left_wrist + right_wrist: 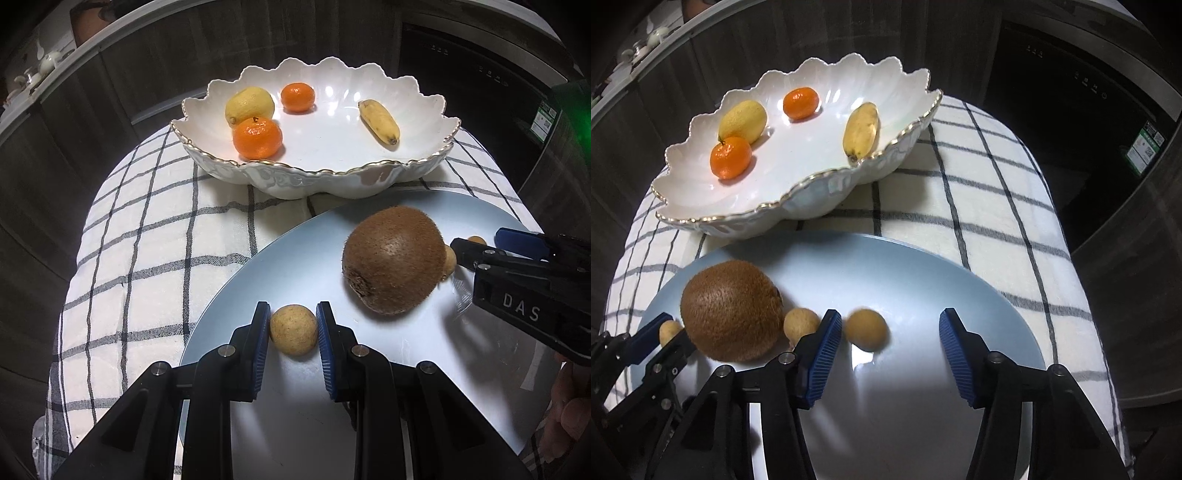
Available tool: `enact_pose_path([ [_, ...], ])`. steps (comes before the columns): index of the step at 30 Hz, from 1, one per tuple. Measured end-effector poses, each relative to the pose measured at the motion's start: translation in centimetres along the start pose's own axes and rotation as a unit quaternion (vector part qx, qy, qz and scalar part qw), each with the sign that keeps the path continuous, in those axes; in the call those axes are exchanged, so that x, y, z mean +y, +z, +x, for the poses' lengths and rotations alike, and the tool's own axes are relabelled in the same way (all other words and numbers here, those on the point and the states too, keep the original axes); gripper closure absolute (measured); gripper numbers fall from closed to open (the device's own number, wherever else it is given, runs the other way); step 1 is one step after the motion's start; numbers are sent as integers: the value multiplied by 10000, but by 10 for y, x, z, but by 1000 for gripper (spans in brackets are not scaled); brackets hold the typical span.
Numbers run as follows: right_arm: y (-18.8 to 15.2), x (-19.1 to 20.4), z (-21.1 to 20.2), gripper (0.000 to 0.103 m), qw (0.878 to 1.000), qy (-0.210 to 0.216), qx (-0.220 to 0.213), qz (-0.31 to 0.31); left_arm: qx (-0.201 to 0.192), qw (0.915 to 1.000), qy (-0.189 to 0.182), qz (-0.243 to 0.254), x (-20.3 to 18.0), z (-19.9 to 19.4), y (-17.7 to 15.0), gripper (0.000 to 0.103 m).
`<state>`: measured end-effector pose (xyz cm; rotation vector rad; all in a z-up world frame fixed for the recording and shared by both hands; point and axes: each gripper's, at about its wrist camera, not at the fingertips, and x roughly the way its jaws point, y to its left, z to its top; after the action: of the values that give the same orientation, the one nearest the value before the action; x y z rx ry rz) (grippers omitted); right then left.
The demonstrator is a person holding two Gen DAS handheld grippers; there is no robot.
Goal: Organize fruits
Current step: 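Grasp a small tan round fruit with the left tool while the right tool grasps another, then carry both small tan fruits over the white bowl with both tools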
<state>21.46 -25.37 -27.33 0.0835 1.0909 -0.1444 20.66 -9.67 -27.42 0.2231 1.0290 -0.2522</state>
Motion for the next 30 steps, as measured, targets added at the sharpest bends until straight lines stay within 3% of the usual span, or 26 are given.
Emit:
enact_pose_path([
  [1, 1, 1, 0, 54, 10000, 9, -9, -12, 4, 10000, -3, -8, 0, 0, 0, 77],
  [3, 1, 3, 1, 71, 10000, 15, -12, -41, 13, 10000, -6, -16, 1, 1, 0, 77],
  [5, 1, 4, 1, 79, 10000, 31, -3, -50, 13, 10000, -5, -23, 2, 1, 0, 77],
  [30, 8, 5, -58, 79, 9989, 157, -451, 19, -438, 9990, -53, -74, 5, -39, 19, 77],
])
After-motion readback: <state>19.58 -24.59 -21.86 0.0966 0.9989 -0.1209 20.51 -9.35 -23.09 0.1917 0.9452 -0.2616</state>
